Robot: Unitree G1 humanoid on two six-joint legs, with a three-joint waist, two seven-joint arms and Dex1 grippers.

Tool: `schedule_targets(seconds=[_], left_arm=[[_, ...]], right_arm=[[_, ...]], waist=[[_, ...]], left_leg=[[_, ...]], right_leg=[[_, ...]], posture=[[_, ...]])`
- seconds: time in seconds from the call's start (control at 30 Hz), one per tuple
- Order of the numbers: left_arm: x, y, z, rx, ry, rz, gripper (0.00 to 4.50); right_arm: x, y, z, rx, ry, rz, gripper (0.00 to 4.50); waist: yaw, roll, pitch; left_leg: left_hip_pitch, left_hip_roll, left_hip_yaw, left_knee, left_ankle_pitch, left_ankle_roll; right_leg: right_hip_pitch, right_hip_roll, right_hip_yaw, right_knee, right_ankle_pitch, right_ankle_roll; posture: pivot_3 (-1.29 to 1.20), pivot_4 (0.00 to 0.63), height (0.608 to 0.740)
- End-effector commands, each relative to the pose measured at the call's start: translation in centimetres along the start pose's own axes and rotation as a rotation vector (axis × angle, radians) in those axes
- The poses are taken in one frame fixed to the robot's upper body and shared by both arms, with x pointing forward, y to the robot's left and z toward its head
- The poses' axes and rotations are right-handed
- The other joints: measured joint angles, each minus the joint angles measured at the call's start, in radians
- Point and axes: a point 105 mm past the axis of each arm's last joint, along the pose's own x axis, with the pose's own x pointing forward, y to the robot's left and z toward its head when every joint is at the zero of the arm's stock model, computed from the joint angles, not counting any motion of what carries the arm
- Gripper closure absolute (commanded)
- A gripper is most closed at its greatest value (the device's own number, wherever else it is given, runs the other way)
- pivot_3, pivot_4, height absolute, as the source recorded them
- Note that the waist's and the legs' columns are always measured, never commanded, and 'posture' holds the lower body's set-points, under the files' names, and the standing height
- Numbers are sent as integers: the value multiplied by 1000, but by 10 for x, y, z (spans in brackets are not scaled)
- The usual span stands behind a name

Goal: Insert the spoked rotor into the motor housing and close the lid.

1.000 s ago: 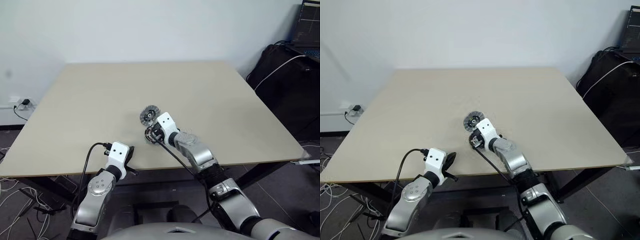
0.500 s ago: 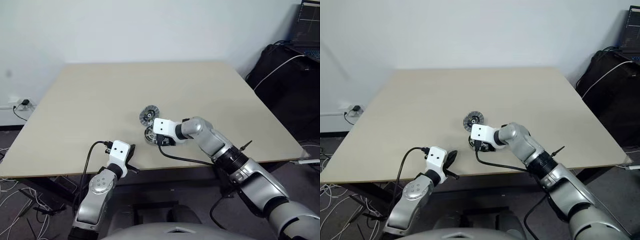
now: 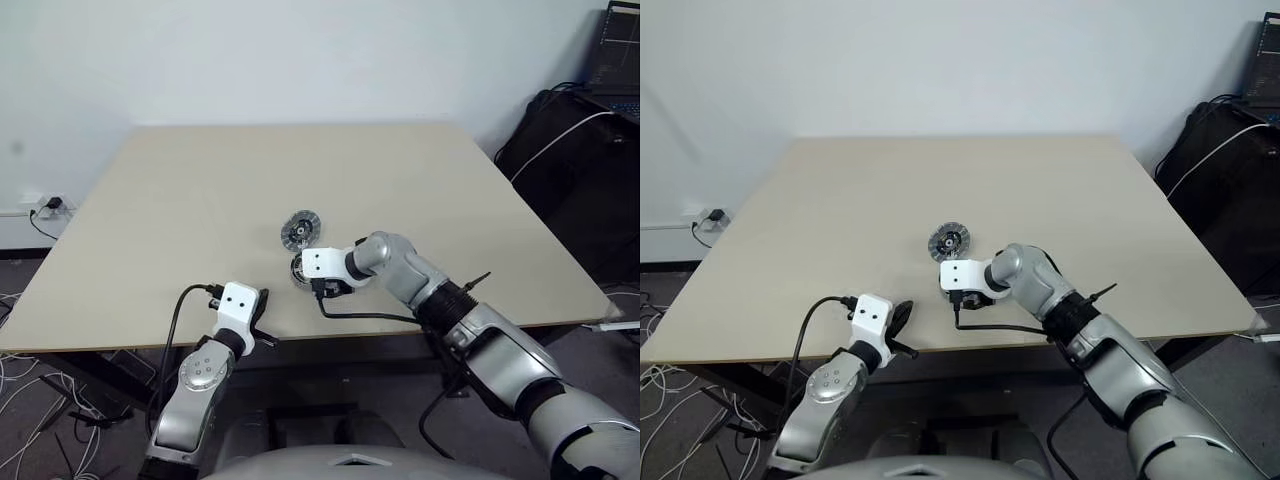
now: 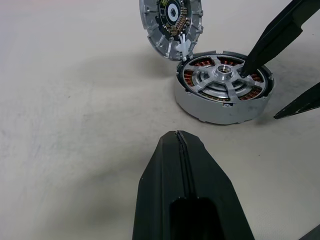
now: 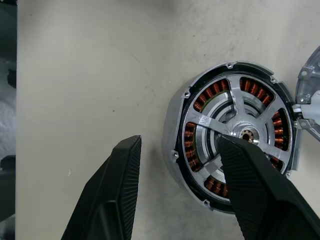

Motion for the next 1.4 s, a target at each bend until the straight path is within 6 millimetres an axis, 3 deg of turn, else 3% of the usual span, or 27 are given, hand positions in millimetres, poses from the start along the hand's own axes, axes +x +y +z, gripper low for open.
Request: schedule_targets(seconds=[0.03, 0.2, 0.3, 0.37, 0.63, 0.93, 1.2, 1.4], left_arm=[[1, 2, 10, -1, -48, 16, 4500], [0, 3, 9, -5, -50, 27, 4500], [1, 3, 9, -8, -52, 31, 4500], [1, 3, 9, -10, -53, 32, 4500], [3, 3, 10, -13, -59, 35, 4500], [3, 2, 9, -21, -60, 39, 4500], [2, 0, 4, -38, -54, 42, 4500], [2, -4, 1, -43, -44, 24, 4500]], right_arm=[[-5, -9, 6, -38, -5, -9, 1904], [-3, -7, -1, -54, 24, 10, 1904], [-3, -5, -6, -59, 39, 16, 2475], [-2, -5, -9, -64, 50, 19, 2475], [1, -11, -15, -86, 70, -24, 4422], [-8, -17, -11, -33, -2, -71, 4422], [-37, -14, -1, 361, -128, -187, 4422], [-45, 4, 5, 683, -165, -201, 4422]], waist=[[1, 0, 0], [3, 0, 0], [4, 0, 0], [5, 0, 0], [4, -1, -1], [6, -1, -1], [15, -1, -1], [15, -1, 0]], left_leg=[[0, 0, 0, 0, 0, 0], [0, 0, 0, 0, 0, 0], [0, 0, 0, 0, 0, 0], [1, 0, 0, 0, 0, 0], [2, 0, 1, 0, 0, 0], [3, 0, 1, 1, 0, 0], [-3, 1, 2, 1, 0, 0], [-6, 1, 1, 1, 0, 0]], right_leg=[[0, 0, 0, 0, 0, 0], [0, 1, 0, 0, 0, 0], [0, 1, 0, 0, 0, 0], [0, 1, 0, 1, 0, 0], [1, 0, 1, 2, 0, 0], [0, -2, 0, 4, 2, 1], [-5, -3, 0, 2, 2, -3], [-7, -2, 0, 2, 2, -3]], posture=[[0, 0, 740], [0, 0, 740], [0, 0, 740], [0, 0, 740], [0, 0, 740], [0, 0, 740], [0, 0, 740], [0, 0, 740]])
